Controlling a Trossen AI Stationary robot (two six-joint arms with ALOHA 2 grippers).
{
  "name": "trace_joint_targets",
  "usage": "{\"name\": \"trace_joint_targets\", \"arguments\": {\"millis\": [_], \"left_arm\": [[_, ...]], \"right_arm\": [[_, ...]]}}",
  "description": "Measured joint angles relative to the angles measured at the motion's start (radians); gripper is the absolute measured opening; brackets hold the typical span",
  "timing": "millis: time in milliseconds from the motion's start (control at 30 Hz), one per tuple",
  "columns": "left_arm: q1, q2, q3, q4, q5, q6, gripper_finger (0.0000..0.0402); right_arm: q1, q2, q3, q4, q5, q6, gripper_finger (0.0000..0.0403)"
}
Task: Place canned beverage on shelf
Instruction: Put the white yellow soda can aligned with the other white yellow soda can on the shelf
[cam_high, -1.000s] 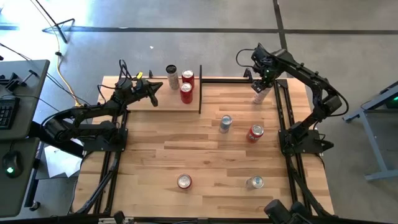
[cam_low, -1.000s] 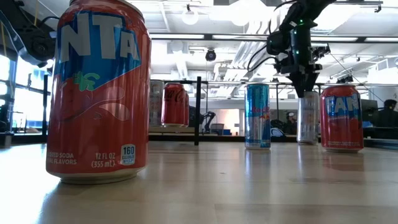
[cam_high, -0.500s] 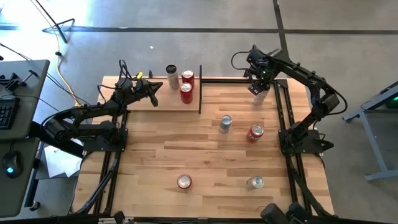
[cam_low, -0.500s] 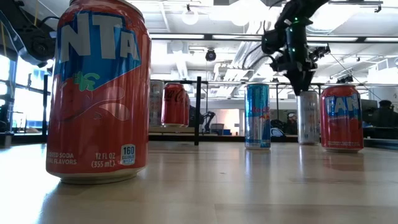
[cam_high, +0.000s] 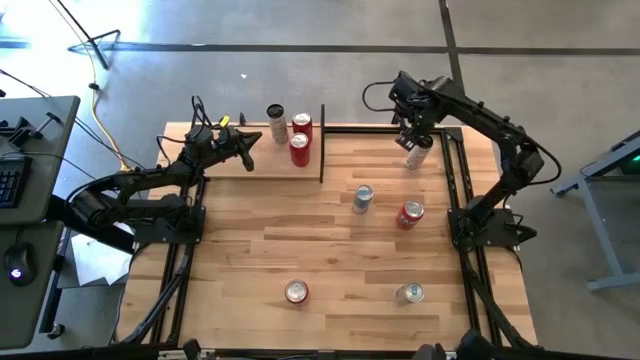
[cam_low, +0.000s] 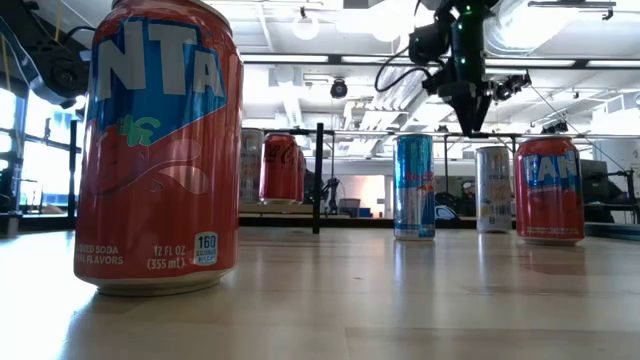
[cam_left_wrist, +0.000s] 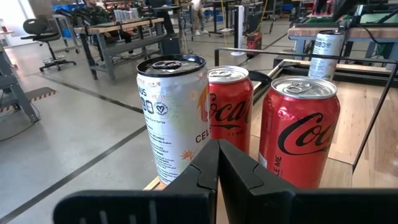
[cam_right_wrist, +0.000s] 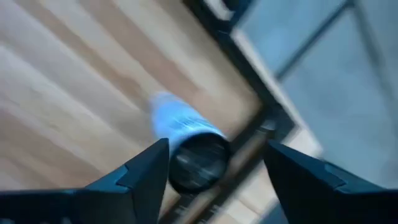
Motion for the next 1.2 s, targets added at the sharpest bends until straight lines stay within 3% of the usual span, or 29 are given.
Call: {"name": "trace_joint_targets", "arguments": {"millis": [133,300,367,467,567,733,1033,1200], "left_arm": [[0.0,0.0,0.0,0.0,0.0,0.0,0.0],[0.0,0.0,0.0,0.0,0.0,0.001,0.0],[0.0,0.0,0.0,0.0,0.0,0.001,0.0],[0.0,0.0,0.0,-0.007,0.0,0.009,0.0],[0.0,0.0,0.0,-0.011,0.0,0.018,0.0],[0.0,0.0,0.0,-0.012,0.0,0.018,0.0],[0.0,0.0,0.0,-0.012,0.0,0.018,0.0],[0.0,0.0,0.0,-0.012,0.0,0.02,0.0]], "right_arm": [[0.038,-0.001,0.062,-0.088,0.101,0.017,0.0174],[0.041,-0.005,0.117,-0.127,0.046,0.032,0.0023],[0.029,-0.012,0.118,-0.127,0.015,0.008,0.0017],[-0.005,-0.029,0.084,-0.105,-0.113,0.004,0.0025],[-0.024,-0.064,0.02,-0.06,-0.13,0.012,0.0024],[-0.031,-0.126,-0.064,-0.04,-0.138,0.022,0.0064],[-0.044,-0.109,-0.07,-0.039,-0.263,0.138,0.0249],[-0.057,-0.077,-0.07,-0.047,-0.218,0.102,0.0293]]}}
